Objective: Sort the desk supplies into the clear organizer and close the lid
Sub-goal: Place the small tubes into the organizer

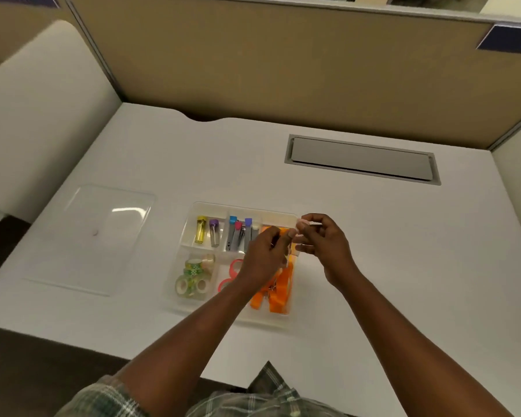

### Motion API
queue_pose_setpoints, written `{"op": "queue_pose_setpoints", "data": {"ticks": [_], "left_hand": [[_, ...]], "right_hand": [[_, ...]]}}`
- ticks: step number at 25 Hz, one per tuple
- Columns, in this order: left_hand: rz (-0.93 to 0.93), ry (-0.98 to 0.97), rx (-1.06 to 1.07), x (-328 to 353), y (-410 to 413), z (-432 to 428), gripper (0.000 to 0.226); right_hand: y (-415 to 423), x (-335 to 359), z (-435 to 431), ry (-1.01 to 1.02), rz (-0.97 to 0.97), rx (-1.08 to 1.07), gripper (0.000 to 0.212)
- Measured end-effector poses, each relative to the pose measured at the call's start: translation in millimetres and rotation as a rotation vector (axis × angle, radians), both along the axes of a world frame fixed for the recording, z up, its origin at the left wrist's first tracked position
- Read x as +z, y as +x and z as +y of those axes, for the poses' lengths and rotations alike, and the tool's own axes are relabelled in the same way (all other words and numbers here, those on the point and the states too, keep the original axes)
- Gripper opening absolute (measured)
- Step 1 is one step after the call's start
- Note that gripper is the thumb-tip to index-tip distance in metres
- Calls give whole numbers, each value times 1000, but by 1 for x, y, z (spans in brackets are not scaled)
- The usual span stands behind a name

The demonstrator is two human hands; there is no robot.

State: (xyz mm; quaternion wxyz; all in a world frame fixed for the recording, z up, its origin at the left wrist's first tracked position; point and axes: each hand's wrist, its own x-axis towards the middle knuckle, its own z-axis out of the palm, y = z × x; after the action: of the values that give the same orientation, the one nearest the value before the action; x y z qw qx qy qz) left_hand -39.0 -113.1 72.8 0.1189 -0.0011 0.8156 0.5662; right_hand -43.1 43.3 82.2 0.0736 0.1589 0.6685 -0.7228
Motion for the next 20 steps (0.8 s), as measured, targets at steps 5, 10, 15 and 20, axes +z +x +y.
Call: {"op": "queue_pose_setpoints", "data": {"ticks": [5,10,15,20], "left_hand": [[-229,95,233,-9,-14,-71,42],[-424,195,325,-17,-31,-122,42],[-443,223,426,-12,-55,-144,51],[-402,121,354,-14,-69,-150,52]], "right_hand": [[-28,-7,-95,-53,-186,107,18],[-50,-18,-161,-70,-294,168,26],[-71,-22,-192,-56,-356,188,34],[-80,-24,-195,44,-331,231,44]]}}
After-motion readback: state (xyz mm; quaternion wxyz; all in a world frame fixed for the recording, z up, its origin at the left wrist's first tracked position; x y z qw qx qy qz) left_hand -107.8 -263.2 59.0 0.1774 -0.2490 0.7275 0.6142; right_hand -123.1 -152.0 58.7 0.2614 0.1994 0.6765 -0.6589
